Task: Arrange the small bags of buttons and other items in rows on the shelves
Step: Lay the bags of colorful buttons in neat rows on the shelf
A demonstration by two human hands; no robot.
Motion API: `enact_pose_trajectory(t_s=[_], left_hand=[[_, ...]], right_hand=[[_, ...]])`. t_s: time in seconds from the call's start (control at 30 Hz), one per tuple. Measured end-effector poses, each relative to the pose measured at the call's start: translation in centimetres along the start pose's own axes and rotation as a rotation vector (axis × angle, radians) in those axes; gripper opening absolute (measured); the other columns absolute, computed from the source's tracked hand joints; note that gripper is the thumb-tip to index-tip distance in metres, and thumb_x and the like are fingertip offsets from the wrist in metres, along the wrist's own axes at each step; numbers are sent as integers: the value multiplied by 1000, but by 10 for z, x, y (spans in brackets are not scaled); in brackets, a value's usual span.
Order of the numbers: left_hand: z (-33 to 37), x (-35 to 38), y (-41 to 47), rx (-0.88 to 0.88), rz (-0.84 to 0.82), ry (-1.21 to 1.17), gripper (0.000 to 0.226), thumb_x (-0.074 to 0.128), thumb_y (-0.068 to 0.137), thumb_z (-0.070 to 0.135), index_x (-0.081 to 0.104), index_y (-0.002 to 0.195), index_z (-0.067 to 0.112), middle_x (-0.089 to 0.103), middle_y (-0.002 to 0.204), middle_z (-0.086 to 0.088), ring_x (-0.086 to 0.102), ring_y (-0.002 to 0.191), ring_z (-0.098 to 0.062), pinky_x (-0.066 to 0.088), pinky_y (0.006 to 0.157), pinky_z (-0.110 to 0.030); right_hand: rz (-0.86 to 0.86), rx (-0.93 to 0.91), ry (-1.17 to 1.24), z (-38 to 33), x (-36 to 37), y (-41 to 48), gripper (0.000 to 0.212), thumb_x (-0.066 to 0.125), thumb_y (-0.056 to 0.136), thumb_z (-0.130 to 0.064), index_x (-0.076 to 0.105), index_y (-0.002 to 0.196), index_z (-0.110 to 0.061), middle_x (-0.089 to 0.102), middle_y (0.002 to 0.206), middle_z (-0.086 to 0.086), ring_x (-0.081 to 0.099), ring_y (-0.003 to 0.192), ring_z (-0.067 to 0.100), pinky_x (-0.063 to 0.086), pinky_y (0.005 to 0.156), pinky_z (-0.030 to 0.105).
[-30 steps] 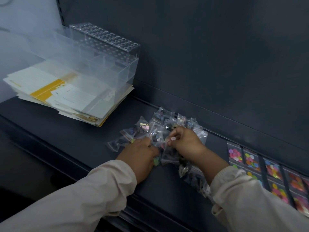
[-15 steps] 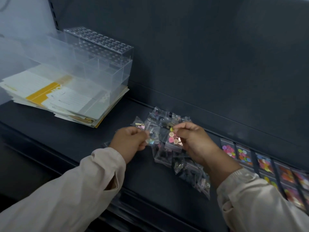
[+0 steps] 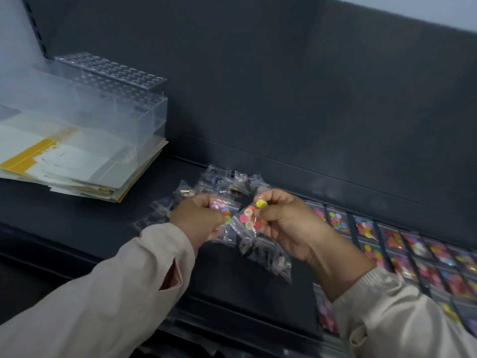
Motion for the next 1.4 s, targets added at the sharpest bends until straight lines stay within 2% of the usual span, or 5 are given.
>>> enact_pose_trajectory(t_s=[0.23,0.43,0.8,1.23,1.4], left_hand=[[-7,47,-18,-170,-36,-124,11,57,89,4,56,97,12,63,103,-17,66,83,-30,53,54,-31],[-8,124,-48,-124,-224,-127,18,70,81,9,62,97,11,65,89,-9,63,76,-19,51,66,-26],[-28,267,-98,15,-312,158,26,70,77,0,59,99,8,67,101,-15,66,88,-30,54,67,-35],[-76,380,-156,-1,-429,443,31,73,71,8,59,97,18,65,99,-13,65,92,-34,55,76,-40],[-82,395,-167,-35,-433,419,25,69,77,5,58,98,14,65,90,-16,58,76,-26,48,68,-36]], right_hand=[[202,20,75,-1,-56,-36,27,64,80,6,53,72,-18,66,69,4,61,68,18,49,55,24],[206,-5,205,2,-103,-81,27,58,80,16,51,83,-10,66,75,8,67,60,13,56,54,22],[77,-8,-136,6,-223,-182,20,70,78,0,63,92,-12,70,87,2,67,81,13,53,72,27],[169,-12,105,24,-334,-251,37,66,84,-5,65,50,-21,69,67,-2,65,63,9,51,56,23],[251,-10,116,30,-364,-258,29,68,82,-7,61,57,-21,67,65,-3,60,63,10,47,59,27]])
Point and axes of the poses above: each hand's wrist, its own y-axis towards the middle knuckle, its own x-axis out of the palm, z = x × y, the point moved 5 cm from there along y, towards the middle knuckle
